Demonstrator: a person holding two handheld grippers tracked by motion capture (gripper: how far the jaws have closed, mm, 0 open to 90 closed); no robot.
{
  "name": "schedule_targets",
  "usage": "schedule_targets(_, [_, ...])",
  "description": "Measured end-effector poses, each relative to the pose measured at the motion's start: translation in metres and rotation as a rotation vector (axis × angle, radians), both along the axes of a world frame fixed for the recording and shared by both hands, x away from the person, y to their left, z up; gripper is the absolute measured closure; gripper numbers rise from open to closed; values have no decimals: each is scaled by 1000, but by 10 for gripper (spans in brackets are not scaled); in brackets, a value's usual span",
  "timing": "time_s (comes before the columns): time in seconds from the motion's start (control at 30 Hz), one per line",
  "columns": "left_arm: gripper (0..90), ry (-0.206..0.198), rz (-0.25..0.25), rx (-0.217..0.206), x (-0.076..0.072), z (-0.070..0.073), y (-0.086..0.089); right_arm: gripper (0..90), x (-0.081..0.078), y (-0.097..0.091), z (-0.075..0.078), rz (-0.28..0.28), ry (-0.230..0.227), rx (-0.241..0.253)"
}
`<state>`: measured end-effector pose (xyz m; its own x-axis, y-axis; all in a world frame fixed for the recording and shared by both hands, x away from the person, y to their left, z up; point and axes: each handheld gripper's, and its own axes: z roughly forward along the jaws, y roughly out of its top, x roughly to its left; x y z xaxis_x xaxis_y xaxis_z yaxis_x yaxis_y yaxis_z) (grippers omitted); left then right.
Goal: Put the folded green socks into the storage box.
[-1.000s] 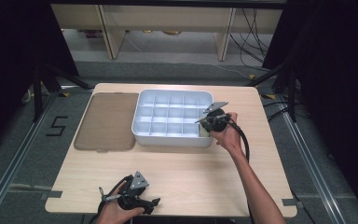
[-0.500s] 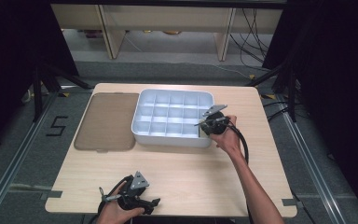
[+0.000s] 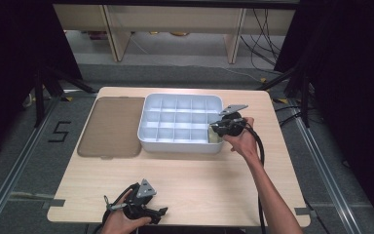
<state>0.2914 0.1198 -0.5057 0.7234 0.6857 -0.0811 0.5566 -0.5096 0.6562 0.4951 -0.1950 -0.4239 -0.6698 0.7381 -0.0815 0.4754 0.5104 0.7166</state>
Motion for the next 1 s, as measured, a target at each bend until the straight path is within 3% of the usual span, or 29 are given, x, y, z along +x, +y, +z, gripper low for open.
schedule_targets(0.13, [218,0,-3,4,0,0,0,778,1,-1,2,-24,5,14])
schedule_targets(0.3, [218,1,1,0,0,0,0,793,6,1,-8,-29,21,-23])
schedule_targets(0.37, [218,4,8,-3,-1,0,0,799,6,4,-12,-45,71,-49])
schedule_targets(0.4, [218,4,6,-1,-1,0,0,802,8,5,-16,-55,53,-65])
schedule_targets(0.47, [218,0,4,-2,-1,0,0,805,8,5,-17,-60,96,-70])
schedule_targets(0.53, [218,6,-5,-7,-1,0,-1,806,10,5,-22,-68,86,-76])
schedule_targets(0.8, [218,6,-3,-8,-1,0,-1,807,11,9,-26,-72,147,-132])
schedule_targets(1.0, [218,16,6,-14,-2,-1,-2,806,12,14,-26,-82,157,-166])
